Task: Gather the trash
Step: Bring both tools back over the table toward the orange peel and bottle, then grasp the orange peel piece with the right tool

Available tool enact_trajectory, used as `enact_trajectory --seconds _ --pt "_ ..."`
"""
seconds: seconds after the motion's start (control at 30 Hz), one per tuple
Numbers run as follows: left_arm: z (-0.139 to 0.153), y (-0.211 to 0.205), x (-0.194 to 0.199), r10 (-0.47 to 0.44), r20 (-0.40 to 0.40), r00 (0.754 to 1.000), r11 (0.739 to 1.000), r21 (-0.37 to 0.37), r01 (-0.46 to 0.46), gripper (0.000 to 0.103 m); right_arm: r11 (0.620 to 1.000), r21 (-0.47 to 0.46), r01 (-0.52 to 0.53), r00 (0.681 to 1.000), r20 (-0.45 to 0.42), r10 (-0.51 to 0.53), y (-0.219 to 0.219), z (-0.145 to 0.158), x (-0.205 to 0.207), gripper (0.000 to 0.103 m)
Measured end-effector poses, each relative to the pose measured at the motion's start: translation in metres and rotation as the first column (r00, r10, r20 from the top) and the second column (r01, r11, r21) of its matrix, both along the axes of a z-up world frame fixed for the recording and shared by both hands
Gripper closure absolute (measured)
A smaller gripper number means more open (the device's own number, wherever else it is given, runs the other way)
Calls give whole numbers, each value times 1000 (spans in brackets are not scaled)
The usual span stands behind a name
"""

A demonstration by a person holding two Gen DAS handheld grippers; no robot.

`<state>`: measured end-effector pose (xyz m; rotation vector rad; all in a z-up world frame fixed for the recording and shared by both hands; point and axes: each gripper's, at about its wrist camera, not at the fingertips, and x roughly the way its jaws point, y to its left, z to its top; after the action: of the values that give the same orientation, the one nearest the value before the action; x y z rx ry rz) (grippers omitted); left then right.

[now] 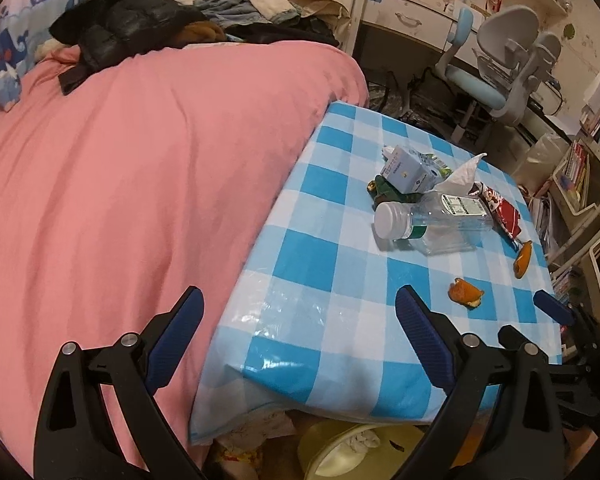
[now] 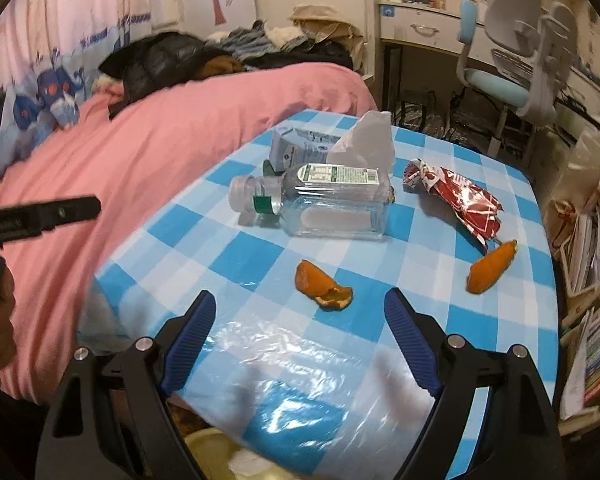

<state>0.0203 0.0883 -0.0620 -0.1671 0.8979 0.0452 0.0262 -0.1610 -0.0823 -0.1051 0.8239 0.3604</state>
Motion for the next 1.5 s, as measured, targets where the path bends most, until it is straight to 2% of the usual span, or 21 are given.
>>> enact_trajectory --seconds 0.23,0.37,0.53,0.8,0.87,0.93,0.97,1.03,1.13,1.23,1.37,1.5 --pt "-11 -26 27 -94 -4 996 992 82 94 10 995 -61 -73 996 -51 70 13 -17 17 21" --pt "-10 -44 40 -149 9 989 982 122 147 10 995 -59 -81 995 -68 77 11 -22 29 21" --pt "-8 -68 52 -241 37 970 955 189 230 10 994 -60 -95 990 -108 89 7 -30 40 27" --pt "-10 -86 83 -323 61 944 932 194 306 10 991 -34 -132 983 -132 126 6 -41 51 31" --pt "-12 -91 91 -343 65 937 925 195 325 10 988 -37 -153 978 -148 146 12 -46 54 35" --pt "-14 -97 100 -364 64 929 918 193 347 10 983 -67 -173 974 -163 160 18 -50 55 46" --pt "-16 -100 103 -374 61 925 915 190 357 10 981 -73 -180 973 -162 166 20 -49 55 46" --pt "-19 -109 111 -398 54 916 904 192 381 10 981 -73 -181 970 -175 166 20 -46 57 63" --pt "-25 -123 118 -435 41 900 885 206 418 10 982 -69 -173 969 -188 158 12 -42 58 74" --pt "-29 -138 120 -481 29 876 855 237 461 10 985 -66 -160 966 -217 143 2 -41 57 80" --pt "-33 -156 125 -539 21 842 812 281 512 9 987 -59 -152 958 -256 132 -12 -41 54 80" --pt "-40 -165 133 -552 9 834 801 282 528 9 985 -65 -159 955 -263 137 -18 -41 52 80"
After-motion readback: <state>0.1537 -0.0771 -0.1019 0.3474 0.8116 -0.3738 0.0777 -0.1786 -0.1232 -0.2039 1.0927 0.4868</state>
